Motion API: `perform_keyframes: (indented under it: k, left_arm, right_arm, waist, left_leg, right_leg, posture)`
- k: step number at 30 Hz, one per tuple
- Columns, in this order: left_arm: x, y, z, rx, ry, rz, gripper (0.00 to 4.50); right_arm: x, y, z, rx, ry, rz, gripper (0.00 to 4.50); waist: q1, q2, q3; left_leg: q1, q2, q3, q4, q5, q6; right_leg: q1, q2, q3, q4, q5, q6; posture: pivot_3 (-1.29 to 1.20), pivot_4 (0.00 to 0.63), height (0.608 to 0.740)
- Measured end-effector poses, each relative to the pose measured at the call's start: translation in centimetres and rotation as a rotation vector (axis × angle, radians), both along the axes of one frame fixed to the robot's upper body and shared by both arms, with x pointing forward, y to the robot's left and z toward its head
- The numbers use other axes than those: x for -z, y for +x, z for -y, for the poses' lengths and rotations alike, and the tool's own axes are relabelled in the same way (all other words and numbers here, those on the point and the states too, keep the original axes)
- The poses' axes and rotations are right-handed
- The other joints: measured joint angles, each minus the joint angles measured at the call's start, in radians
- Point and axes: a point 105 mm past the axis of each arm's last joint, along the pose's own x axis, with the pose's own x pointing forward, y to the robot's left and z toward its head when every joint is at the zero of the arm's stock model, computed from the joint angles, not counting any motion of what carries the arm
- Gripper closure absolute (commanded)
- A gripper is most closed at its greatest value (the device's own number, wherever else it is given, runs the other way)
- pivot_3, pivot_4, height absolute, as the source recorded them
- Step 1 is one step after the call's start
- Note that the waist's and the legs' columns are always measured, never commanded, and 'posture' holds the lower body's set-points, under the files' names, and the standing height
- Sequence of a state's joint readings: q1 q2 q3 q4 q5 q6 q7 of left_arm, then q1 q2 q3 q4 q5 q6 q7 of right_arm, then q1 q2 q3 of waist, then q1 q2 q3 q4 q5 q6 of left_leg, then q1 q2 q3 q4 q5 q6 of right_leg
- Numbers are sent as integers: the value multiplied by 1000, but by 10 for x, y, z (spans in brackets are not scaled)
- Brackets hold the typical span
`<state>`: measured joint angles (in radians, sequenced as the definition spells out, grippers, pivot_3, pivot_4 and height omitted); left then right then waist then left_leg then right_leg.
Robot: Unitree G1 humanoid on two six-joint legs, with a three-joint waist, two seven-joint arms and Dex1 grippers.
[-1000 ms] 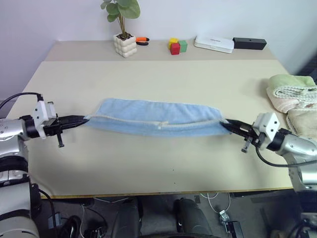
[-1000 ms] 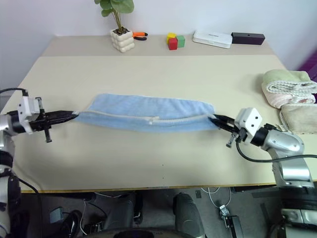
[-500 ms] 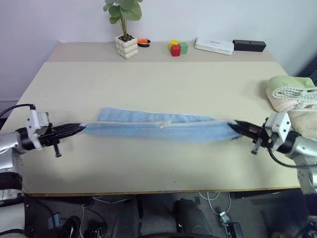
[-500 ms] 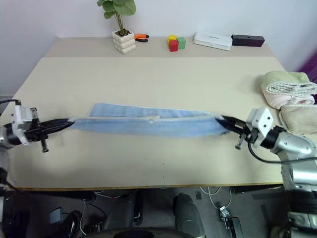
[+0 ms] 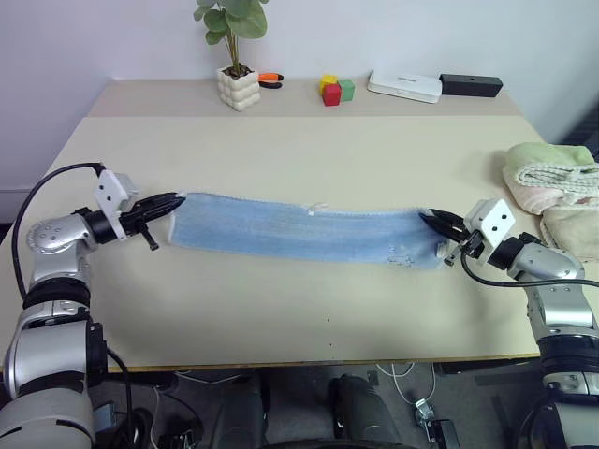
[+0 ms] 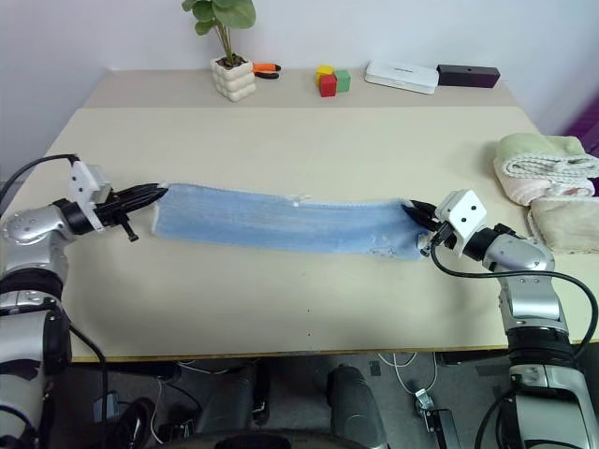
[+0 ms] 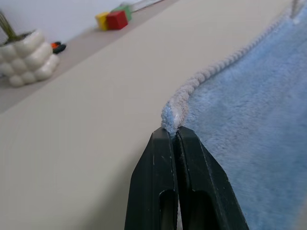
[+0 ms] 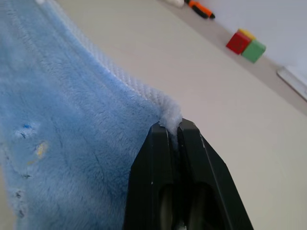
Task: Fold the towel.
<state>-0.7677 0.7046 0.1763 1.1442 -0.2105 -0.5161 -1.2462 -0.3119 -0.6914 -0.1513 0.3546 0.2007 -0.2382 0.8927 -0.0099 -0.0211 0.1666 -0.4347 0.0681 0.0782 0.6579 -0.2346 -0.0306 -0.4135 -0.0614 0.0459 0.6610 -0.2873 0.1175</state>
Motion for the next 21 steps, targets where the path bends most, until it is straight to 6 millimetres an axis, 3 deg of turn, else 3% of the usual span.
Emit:
perform_keyframes:
  k: [10,21]
  left_arm:
    - [9,16,11,-71,24,-3,4500]
    - [20,18,9,-116,26,-49,4500]
  right_arm:
    - [8,8,-7,32,1,-5,4411]
    - [15,17,-8,63,-14,-17,4411]
  waist:
    - [0,0,0]
    - [0,0,0]
  left_leg:
    - [0,0,0,0,0,0]
    - [0,0,0,0,0,0]
  right_leg:
    - [0,0,0,0,0,0]
    - [0,0,0,0,0,0]
  posture:
    - [0,150,735]
    - [0,150,735]
